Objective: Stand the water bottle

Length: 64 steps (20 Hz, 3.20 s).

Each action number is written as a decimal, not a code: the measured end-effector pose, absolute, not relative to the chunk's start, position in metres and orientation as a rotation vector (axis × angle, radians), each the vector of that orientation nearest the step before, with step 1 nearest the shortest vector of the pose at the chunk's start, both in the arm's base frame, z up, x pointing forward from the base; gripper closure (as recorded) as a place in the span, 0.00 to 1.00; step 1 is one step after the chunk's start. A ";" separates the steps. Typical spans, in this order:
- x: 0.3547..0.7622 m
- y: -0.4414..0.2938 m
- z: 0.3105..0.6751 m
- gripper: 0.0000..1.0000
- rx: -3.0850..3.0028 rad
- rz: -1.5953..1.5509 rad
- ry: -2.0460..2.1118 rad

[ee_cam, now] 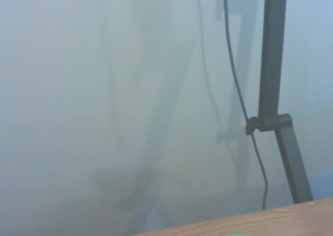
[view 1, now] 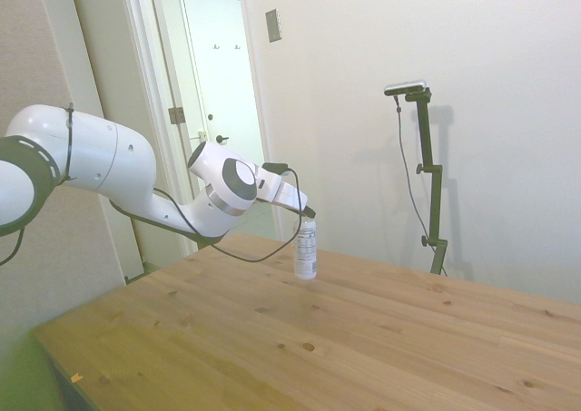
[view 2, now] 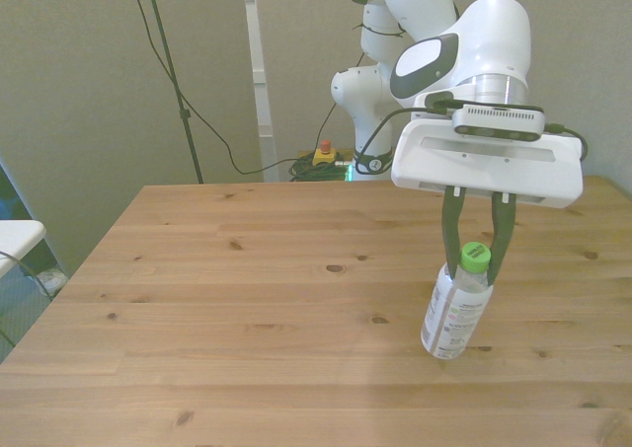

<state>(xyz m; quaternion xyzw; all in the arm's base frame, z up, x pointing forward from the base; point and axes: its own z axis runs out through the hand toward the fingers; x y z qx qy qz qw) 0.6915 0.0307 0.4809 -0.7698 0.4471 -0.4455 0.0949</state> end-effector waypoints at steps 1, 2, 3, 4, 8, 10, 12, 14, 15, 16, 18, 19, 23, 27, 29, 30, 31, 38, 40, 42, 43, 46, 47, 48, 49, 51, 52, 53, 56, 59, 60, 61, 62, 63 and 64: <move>0.695 0.035 0.479 1.00 -2.282 -1.333 1.317; 0.698 0.039 0.476 1.00 -2.284 -1.346 1.312; 0.699 0.043 0.472 1.00 -2.283 -1.358 1.311; 0.700 0.045 0.469 1.00 -2.284 -1.367 1.310; 0.698 0.051 0.460 1.00 -2.281 -1.389 1.313; 0.695 0.054 0.454 1.00 -2.284 -1.386 1.311; 0.693 0.054 0.450 1.00 -2.281 -1.389 1.300; 0.689 0.051 0.449 1.00 -2.269 -1.389 1.300; 0.687 0.050 0.449 0.00 -2.264 -1.385 1.304; 0.685 0.049 0.449 0.00 -2.262 -1.380 1.309; 0.681 0.047 0.449 0.00 -2.261 -1.373 1.317; 0.679 0.046 0.449 0.00 -2.261 -1.369 1.321; 0.670 0.043 0.451 0.00 -2.261 -1.354 1.334; 0.662 0.040 0.451 0.00 -2.263 -1.340 1.343; 0.660 0.040 0.451 0.00 -2.264 -1.336 1.346; 0.660 0.040 0.450 0.00 -2.265 -1.334 1.347; 0.659 0.040 0.450 0.00 -2.266 -1.332 1.348; 0.657 0.043 0.453 0.00 -2.263 -1.332 1.343; 0.655 0.046 0.461 0.00 -2.252 -1.339 1.336; 0.651 0.049 0.474 0.00 -2.236 -1.350 1.331; 0.649 0.050 0.482 0.00 -2.229 -1.357 1.331; 0.641 0.052 0.505 0.00 -2.215 -1.370 1.334; 0.637 0.051 0.512 0.00 -2.219 -1.368 1.336; 0.633 0.051 0.517 0.00 -2.231 -1.356 1.339; 0.628 0.050 0.522 0.00 -2.245 -1.340 1.344; 0.617 0.048 0.530 0.00 -2.282 -1.293 1.361; 0.611 0.047 0.533 0.00 -2.300 -1.264 1.368; 0.604 0.045 0.536 0.00 -2.324 -1.232 1.375; 0.583 0.044 0.542 0.00 -2.390 -1.154 1.392; 0.562 0.048 0.537 0.00 -2.468 -1.057 1.389; 0.554 0.050 0.532 0.00 -2.503 -1.018 1.386; 0.548 0.052 0.527 0.00 -2.531 -0.986 1.378; 0.542 0.054 0.522 0.00 -2.555 -0.953 1.377; 0.537 0.056 0.516 0.00 -2.581 -0.915 1.379; 0.532 0.057 0.512 0.00 -2.604 -0.880 1.382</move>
